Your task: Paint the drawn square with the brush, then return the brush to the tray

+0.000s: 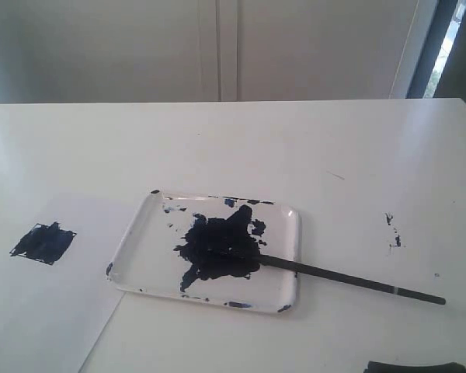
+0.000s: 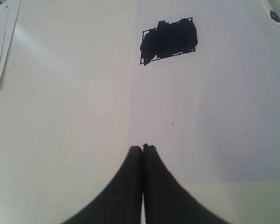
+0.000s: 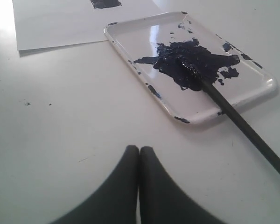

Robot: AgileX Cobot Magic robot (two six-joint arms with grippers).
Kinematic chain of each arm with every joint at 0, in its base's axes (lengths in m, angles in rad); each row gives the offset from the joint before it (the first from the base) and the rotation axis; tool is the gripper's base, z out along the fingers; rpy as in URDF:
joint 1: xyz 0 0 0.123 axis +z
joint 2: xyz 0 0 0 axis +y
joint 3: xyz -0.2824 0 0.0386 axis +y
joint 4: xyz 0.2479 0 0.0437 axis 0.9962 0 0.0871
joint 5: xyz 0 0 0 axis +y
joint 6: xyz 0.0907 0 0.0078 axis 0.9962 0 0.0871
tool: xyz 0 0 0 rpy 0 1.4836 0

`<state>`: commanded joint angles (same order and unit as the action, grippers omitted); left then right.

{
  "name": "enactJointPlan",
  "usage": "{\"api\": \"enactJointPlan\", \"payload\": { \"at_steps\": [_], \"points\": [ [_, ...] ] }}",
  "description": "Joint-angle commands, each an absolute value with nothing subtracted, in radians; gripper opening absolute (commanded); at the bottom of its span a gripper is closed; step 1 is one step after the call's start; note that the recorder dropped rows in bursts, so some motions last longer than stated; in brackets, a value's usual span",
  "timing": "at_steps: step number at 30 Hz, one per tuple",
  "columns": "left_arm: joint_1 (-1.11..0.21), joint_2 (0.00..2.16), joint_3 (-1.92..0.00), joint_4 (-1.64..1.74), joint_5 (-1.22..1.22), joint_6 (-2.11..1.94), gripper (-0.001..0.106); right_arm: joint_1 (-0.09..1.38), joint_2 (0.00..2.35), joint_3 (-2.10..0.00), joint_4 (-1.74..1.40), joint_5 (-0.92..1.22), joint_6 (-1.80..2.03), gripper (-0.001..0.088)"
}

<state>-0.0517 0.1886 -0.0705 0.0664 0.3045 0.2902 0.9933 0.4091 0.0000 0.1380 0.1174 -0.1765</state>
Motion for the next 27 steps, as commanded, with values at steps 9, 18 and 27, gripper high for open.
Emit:
{"api": "enactJointPlan", "payload": {
  "at_steps": [9,18,27],
  "points": [
    [-0.072,0.154,-0.014,0.064,0.304,0.29,0.0,0.993,0.409,0.0,0.138,0.115,-0.177,0.0],
    [-0.104,0.043,-0.009,0.064,0.305,0.29,0.0,0.993,0.409,0.0,0.138,0.115,-0.177,0.0],
    [-0.063,0.0,0.0,-0.044,0.308,0.146,0.0,0.993,0.409,0.0,0.138,0.115,-0.177,0.0]
  ]
}}
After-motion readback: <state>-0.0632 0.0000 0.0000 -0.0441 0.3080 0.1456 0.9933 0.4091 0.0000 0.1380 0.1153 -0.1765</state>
